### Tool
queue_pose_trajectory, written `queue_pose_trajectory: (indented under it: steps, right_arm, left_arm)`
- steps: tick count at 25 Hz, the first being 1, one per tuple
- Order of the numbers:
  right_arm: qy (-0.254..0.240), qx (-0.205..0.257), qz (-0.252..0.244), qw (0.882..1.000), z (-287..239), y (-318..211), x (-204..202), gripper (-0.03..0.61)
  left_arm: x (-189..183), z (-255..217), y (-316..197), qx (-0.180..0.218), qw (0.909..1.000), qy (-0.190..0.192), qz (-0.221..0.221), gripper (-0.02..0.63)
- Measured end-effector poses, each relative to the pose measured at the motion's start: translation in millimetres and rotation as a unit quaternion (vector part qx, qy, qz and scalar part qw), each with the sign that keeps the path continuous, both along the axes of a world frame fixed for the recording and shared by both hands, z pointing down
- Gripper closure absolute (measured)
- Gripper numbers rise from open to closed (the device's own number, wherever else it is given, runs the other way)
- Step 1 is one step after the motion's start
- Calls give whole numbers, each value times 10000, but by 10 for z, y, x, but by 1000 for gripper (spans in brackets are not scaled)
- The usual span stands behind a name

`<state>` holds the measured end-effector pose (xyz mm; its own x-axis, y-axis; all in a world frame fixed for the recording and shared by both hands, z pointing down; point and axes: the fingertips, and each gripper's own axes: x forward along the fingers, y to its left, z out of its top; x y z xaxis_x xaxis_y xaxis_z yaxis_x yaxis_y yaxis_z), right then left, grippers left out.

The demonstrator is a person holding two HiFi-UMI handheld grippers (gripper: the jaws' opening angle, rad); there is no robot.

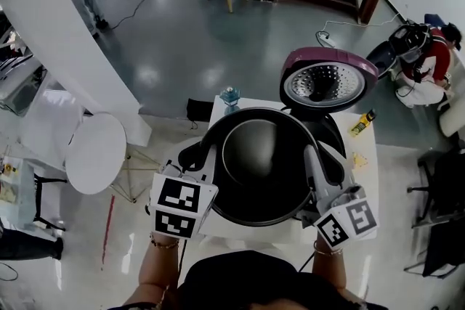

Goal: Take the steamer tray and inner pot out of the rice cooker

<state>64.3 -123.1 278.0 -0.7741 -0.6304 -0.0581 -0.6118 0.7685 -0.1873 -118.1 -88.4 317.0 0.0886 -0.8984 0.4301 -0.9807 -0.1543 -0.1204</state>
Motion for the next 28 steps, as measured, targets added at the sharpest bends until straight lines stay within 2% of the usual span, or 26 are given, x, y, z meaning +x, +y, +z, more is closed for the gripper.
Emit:
queue_pose_trajectory:
  steps: [10, 20, 28]
  right_arm:
    - [162, -335, 218, 9991, 253, 606, -746, 549]
    - [307, -1185, 542, 9910, 927, 1054, -1033, 550]
    - [405, -1904, 869, 9770, 1528, 1227, -1081, 551]
  left_arm:
    - [-748, 288, 553, -390, 9990, 167, 169, 603]
    - [-1045, 956, 939, -1204, 9907, 270, 573, 603]
    - [-1112, 1605, 1055, -1892, 9765, 523, 886, 603]
